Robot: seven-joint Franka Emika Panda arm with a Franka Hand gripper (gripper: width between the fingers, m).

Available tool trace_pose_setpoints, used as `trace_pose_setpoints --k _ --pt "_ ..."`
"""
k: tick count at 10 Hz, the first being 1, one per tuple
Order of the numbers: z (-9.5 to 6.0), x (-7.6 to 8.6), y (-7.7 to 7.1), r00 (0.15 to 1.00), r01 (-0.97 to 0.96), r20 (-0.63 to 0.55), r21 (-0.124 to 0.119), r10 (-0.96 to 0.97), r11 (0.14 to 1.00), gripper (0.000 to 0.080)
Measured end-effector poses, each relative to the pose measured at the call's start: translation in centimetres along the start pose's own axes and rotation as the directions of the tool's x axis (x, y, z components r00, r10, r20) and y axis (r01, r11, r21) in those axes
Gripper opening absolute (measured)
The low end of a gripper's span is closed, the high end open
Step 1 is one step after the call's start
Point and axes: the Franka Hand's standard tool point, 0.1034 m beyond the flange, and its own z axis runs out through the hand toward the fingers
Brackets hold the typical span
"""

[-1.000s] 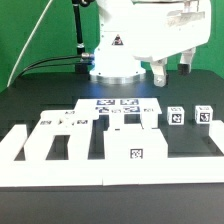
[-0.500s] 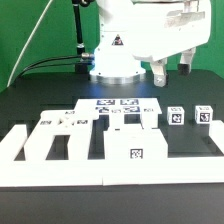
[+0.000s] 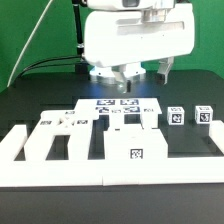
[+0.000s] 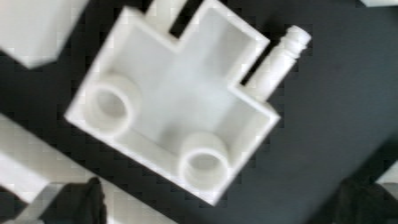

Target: Assemble chair

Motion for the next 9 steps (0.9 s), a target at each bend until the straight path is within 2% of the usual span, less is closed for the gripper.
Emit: trace_pose_setpoints --k 1,5,6,7,8,9 --pt "0.4 -0.7 1.6 1.0 0.014 -0.025 0.024 -0.014 1.0 0.065" --pt "0.7 -0.8 1.6 1.0 -0.009 -0.016 0.024 0.01 1.0 0.065" --pt "1.7 -1.3 2.9 0.997 -0.079 0.009 0.03 0.079 0.996 0.065" --pt "2.8 -1.2 4.0 0.986 -0.166 0.019 0.025 0.166 0.986 0.065" --pt "3.7 -0.7 4.0 0.958 -0.288 0.024 0.022 0.287 0.958 0.065" --pt "4.5 -0.1 3.7 0.941 -0.338 0.045 0.038 0.336 0.94 0.065"
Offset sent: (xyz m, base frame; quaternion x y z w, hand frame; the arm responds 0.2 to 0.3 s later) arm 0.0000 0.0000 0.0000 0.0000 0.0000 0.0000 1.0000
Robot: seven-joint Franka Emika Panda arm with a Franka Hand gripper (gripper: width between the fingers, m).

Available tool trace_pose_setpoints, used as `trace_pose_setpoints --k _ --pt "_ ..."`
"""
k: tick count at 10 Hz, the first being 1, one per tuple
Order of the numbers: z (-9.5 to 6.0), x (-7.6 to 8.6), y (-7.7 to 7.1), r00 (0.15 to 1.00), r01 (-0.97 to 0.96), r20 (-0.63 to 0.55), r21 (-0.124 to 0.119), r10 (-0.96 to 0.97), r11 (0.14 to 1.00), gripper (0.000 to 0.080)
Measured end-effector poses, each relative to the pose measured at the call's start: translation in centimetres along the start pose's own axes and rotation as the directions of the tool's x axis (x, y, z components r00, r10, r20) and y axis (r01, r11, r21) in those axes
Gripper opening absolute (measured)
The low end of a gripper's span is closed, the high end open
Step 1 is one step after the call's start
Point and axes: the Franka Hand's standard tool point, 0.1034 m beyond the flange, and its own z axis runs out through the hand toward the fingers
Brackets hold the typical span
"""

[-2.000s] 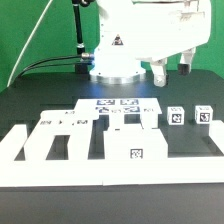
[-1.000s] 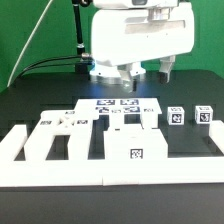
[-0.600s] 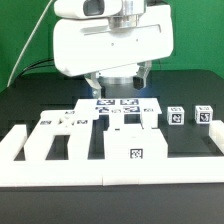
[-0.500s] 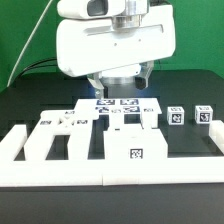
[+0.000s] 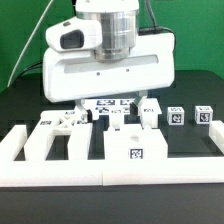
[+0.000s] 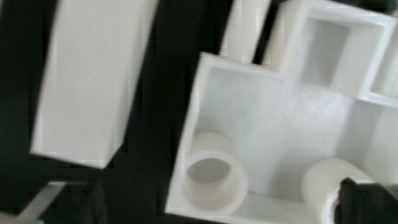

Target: Assemble chair

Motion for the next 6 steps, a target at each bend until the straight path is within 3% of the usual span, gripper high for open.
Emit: trace_pose_setpoints --k 1,5,6 --pt "0.4 0.5 -0.5 1.0 -0.015 -0.008 0.017 0.015 1.0 0.065" --pt "0.5 0.3 -0.5 1.0 -0.011 -0.006 0.018 0.011 1.0 0.065" --pt "1.4 -0.1 -0.8 0.999 -0.042 0.001 0.018 0.042 0.999 0.065"
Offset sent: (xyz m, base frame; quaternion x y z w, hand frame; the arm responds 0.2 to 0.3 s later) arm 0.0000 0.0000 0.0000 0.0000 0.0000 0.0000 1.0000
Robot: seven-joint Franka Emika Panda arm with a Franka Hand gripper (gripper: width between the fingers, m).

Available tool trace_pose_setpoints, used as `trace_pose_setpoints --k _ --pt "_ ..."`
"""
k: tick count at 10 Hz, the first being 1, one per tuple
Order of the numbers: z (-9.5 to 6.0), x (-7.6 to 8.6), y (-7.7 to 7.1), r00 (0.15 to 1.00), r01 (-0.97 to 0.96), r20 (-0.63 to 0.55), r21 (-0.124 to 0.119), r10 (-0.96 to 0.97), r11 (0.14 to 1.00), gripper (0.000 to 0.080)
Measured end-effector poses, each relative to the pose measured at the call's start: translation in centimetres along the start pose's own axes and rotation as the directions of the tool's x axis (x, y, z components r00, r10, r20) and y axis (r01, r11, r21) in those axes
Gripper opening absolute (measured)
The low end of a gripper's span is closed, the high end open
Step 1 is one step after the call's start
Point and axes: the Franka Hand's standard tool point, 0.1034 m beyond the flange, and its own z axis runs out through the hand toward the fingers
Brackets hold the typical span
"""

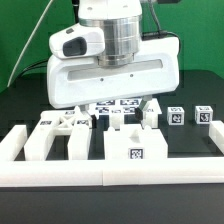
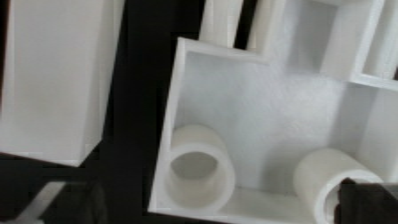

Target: Assemble chair

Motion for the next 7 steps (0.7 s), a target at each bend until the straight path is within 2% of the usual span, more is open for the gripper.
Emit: trace_pose_setpoints --k 1,4,7 --pt "0.9 -0.3 -0.3 1.0 0.002 0.001 -0.001 -0.002 1.0 0.065" --pt "2.1 -0.1 -0.6 1.0 0.007 -0.012 -0.006 -0.007 1.0 0.065" --pt "2.5 -0.1 -0.7 1.0 0.015 -0.013 -0.008 -0.015 1.0 0.065"
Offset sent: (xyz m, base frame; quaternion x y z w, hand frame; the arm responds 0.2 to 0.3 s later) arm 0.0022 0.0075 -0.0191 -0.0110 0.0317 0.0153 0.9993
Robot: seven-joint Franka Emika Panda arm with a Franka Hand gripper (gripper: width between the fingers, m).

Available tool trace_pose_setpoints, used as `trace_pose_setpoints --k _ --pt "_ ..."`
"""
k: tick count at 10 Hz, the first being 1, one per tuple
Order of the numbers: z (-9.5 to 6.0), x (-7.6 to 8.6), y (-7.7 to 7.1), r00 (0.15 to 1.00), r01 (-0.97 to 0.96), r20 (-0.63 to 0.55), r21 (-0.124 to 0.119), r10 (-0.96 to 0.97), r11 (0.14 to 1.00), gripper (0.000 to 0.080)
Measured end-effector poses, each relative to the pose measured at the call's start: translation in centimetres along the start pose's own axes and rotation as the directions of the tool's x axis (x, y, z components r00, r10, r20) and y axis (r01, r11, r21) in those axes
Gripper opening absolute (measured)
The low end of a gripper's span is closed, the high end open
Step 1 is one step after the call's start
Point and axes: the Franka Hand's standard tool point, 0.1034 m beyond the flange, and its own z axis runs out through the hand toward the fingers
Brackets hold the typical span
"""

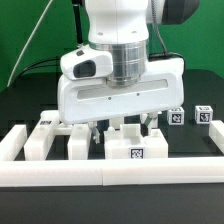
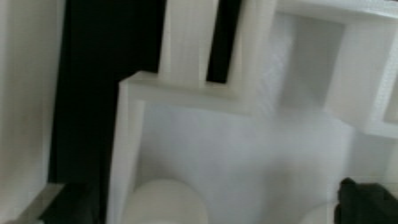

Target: Assemble chair

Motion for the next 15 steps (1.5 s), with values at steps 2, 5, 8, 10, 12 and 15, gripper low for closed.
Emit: trace_pose_setpoints --k 2,5,8,10,12,15 --pt "0.06 -0.02 0.0 1.0 0.001 0.0 0.0 -0.001 1.0 0.065" --pt "0.06 -0.02 0.0 1.0 0.001 0.0 0.0 -0.001 1.0 0.0363" --pt "0.05 -0.02 0.0 1.0 0.001 0.0 0.0 -0.001 1.0 0.0028" --pt "0.05 -0.01 0.0 1.0 0.001 0.0 0.0 -0.001 1.0 0.0028" --pt "0.05 -0.01 0.0 1.0 0.001 0.0 0.0 -0.001 1.0 0.0028" --pt "0.05 -0.01 0.0 1.0 0.001 0.0 0.0 -0.001 1.0 0.0028"
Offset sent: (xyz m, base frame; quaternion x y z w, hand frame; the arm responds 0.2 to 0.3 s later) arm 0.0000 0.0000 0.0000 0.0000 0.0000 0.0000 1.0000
